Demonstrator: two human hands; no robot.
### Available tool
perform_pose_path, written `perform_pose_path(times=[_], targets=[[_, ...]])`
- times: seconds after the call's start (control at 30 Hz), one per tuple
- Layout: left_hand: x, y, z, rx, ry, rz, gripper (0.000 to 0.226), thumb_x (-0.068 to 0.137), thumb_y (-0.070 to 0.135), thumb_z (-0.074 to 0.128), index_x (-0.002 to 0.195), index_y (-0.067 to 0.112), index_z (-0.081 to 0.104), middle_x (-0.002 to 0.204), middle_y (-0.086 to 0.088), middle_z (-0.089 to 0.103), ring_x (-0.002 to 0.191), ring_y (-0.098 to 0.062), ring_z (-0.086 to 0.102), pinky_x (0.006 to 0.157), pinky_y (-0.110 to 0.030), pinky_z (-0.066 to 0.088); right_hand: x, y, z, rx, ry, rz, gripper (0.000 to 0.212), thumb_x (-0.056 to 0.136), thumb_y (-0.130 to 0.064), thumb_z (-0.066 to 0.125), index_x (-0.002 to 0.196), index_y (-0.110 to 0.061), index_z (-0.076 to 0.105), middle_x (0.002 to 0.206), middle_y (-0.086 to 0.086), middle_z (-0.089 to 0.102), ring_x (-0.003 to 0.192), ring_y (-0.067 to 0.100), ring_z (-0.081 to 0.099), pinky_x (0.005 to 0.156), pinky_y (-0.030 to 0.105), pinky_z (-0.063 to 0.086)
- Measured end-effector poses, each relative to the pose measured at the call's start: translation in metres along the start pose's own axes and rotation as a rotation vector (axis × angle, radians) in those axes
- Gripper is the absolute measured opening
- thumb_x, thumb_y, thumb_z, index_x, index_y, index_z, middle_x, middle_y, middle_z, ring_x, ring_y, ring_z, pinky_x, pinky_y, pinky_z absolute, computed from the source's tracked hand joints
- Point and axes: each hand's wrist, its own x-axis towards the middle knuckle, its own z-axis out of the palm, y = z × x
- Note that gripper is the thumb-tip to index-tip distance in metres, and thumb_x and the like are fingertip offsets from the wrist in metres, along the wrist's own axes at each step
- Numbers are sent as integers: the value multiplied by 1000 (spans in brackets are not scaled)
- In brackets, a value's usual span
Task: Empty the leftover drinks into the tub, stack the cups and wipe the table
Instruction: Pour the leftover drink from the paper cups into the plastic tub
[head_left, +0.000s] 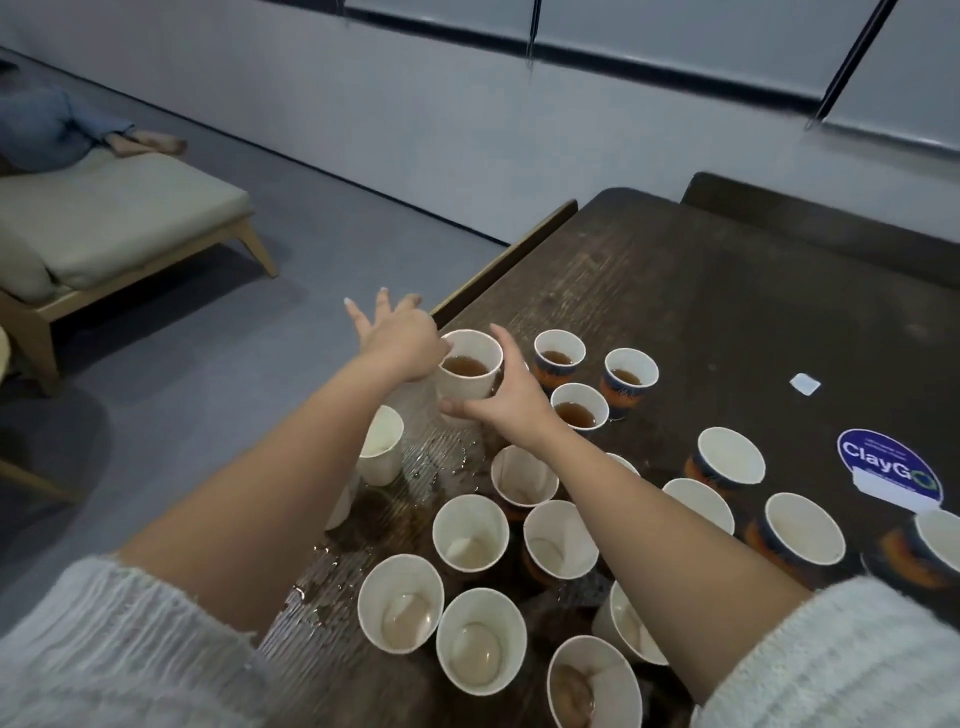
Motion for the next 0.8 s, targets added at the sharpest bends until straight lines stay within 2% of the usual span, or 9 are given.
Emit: perform_pose_path(times=[0.07,0.17,0.3,0.4,0.53,0.6,0.67,0.73,0.8], targets=[[-6,16,-21,-21,18,21,44,99,45,43,126,17,63,159,3,19,148,-29,-2,111,-64,-9,-8,-6,-9,104,74,-49,103,60,-26,93,143,-25,32,119,-14,56,112,5,56,95,24,45],[-22,52,-45,-30,36,95,43,98,43,45,123,15,65,158,3,21,148,-28,-1,111,-65,-9,-24,-14,-29,174,226,-107,80,58,-20,94,121,-28,46,105,-14,62,98,1,61,89,23,51],[-52,120,-66,-67,45,237,37,96,38,49,115,13,69,158,1,22,149,-25,-2,110,-64,-10,-63,-20,-79,151,434,-106,83,59,-20,93,120,-34,39,100,-22,56,94,1,58,80,14,47],[-82,185,-69,-89,55,363,36,95,38,51,114,14,69,158,1,23,149,-23,0,110,-64,-9,-109,-9,-131,126,579,-158,86,61,-22,93,126,-34,38,107,-21,55,102,2,58,84,18,47],[-134,277,-66,-175,83,540,45,95,51,48,108,15,73,155,-2,32,148,-22,10,113,-60,-4,-186,5,-208,88,749,-200,79,65,-12,89,119,-39,37,106,-22,55,94,-14,57,79,7,45],[-162,322,-59,-365,52,615,61,92,63,41,95,13,75,139,-4,52,138,-23,33,115,-59,6,-232,12,-248,82,861,-204,77,66,-5,87,123,-28,40,103,-19,57,89,-16,57,77,6,44],[-189,364,-49,-631,8,664,67,90,68,39,81,12,74,107,-2,67,113,-24,56,111,-54,28,-278,20,-285,48,950,-179,76,65,-5,88,122,-24,41,102,-19,56,90,-14,57,77,5,43],[-218,415,-30,-793,-68,731,62,94,61,41,82,9,72,93,-2,67,97,-22,62,96,-42,45,-333,32,-327,-3,1040,-142,76,64,-8,89,120,-26,42,103,-19,57,92,-9,58,77,6,43],[-247,463,-6,-822,-147,816,57,97,52,43,89,2,69,88,-6,62,87,-20,59,83,-38,46,-388,44,-364,-56,1101,-96,75,63,-9,89,119,-27,42,102,-19,57,92,-6,57,75,7,43]])
